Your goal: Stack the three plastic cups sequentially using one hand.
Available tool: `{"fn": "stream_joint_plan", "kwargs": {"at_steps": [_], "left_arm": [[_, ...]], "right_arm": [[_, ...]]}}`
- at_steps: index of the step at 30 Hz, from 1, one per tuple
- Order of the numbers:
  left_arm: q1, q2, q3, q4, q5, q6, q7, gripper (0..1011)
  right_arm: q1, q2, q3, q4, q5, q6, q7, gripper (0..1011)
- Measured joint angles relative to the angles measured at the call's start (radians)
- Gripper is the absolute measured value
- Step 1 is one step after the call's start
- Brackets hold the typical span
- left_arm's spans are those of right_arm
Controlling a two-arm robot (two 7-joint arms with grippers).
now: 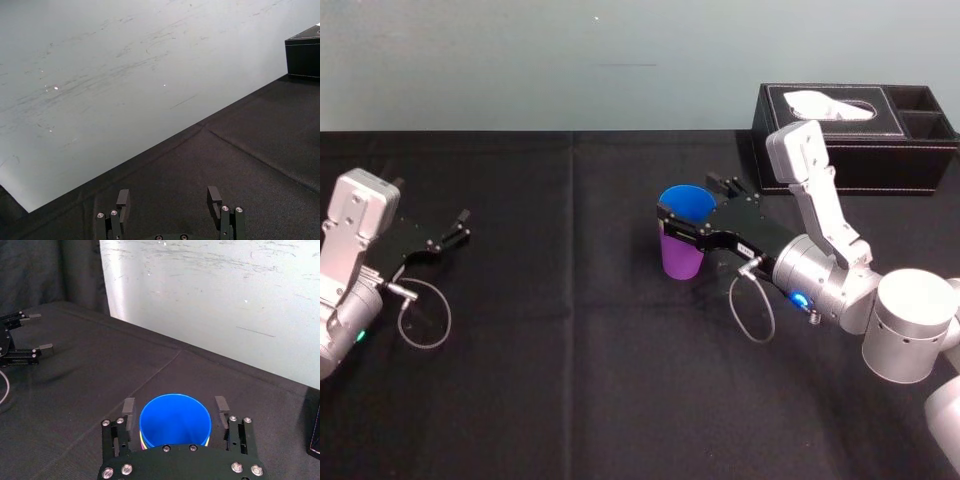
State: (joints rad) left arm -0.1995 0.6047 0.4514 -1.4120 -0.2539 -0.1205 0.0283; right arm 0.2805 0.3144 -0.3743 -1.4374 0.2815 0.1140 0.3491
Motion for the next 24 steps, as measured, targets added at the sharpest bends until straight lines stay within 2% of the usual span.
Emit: {"fn": "stream_joint_plan", "kwargs": {"at_steps": [2, 4, 8, 13, 18, 20, 24], "left_arm": [[0.000, 0.000, 0.000, 0.000, 0.000, 0.000, 0.000, 1011], [0.000, 0.000, 0.000, 0.000, 0.000, 0.000, 0.000, 1011], [0.000, 0.000, 0.000, 0.000, 0.000, 0.000, 0.000, 1011], [0.000, 0.000, 0.000, 0.000, 0.000, 0.000, 0.000, 1011], [0.000, 0.000, 0.000, 0.000, 0.000, 0.000, 0.000, 1011], [0.000, 0.000, 0.000, 0.000, 0.000, 0.000, 0.000, 1011], [0.000, 0.000, 0.000, 0.000, 0.000, 0.000, 0.000, 1011]], "right_arm": [[0.000, 0.000, 0.000, 0.000, 0.000, 0.000, 0.000, 985], [0.000, 0.000, 0.000, 0.000, 0.000, 0.000, 0.000, 1003], [-0.009, 0.002, 0.013, -0.012, 0.015, -0.008, 0.006, 1000], [-0.036, 0.010, 0.053, -0.055, 0.048, -0.026, -0.002, 1000], [-0.071, 0.017, 0.084, -0.091, 0.036, -0.044, -0.052, 1000], [-0.102, 0.017, 0.111, -0.111, 0.024, -0.042, -0.095, 1000], [-0.132, 0.006, 0.143, -0.109, 0.002, -0.057, -0.144, 1000]]}}
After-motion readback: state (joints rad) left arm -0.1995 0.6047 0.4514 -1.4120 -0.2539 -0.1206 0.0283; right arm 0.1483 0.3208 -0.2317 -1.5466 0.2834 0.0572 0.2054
